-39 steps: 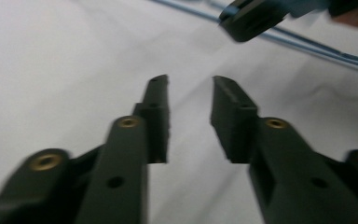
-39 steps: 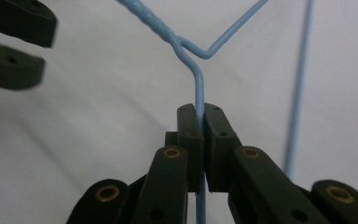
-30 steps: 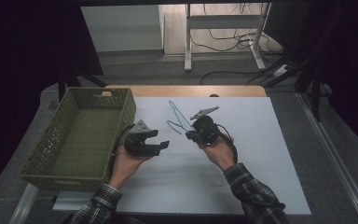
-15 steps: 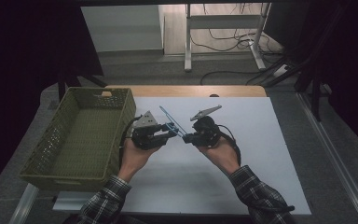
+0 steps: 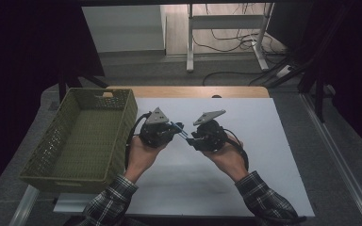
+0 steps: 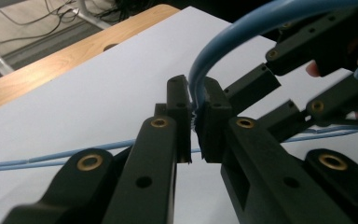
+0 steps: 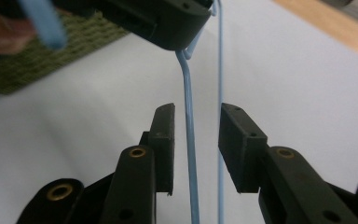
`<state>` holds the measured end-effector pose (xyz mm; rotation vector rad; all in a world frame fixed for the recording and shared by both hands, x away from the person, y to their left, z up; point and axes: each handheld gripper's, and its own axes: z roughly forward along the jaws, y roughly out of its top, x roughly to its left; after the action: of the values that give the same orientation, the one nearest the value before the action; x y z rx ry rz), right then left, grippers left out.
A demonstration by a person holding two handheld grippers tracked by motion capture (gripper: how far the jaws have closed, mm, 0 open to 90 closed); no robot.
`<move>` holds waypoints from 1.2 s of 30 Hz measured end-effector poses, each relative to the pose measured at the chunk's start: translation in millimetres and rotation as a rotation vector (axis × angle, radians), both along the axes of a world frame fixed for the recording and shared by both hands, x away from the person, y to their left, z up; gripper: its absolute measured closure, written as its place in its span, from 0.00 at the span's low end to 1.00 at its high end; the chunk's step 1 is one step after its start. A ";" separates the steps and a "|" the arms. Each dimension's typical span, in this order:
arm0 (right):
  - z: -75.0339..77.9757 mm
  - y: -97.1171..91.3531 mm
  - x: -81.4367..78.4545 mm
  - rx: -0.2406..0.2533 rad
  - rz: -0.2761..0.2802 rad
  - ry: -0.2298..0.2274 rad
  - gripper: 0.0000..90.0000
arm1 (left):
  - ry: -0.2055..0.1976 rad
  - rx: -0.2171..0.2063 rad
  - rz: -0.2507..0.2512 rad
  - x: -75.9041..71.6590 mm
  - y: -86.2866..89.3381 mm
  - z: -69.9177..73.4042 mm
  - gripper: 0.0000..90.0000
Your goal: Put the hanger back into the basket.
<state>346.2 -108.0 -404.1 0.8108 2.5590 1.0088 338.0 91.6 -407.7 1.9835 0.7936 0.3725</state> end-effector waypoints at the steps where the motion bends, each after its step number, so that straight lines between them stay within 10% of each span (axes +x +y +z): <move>1: -1.4 1.9 -2.0 -0.021 -0.003 -0.028 0.75 | 0.003 0.005 -0.001 -0.3 -2.5 1.3 0.95; 7: -7.2 9.4 -10.2 -0.085 0.008 -0.115 0.96 | -0.003 0.049 -0.035 -3.2 -11.6 7.2 0.94; 19: 3.3 -23.9 -9.5 0.052 0.139 0.063 0.96 | 0.082 0.156 -0.162 -5.7 28.0 7.2 0.35; 36: 14.0 -36.5 -28.8 0.064 0.298 0.143 0.96 | 0.119 0.326 -0.448 -4.5 4.3 9.0 0.59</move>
<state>317.4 -144.6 -390.1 0.5426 2.8442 1.1605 333.6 95.9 -398.7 2.4335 0.3523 0.1234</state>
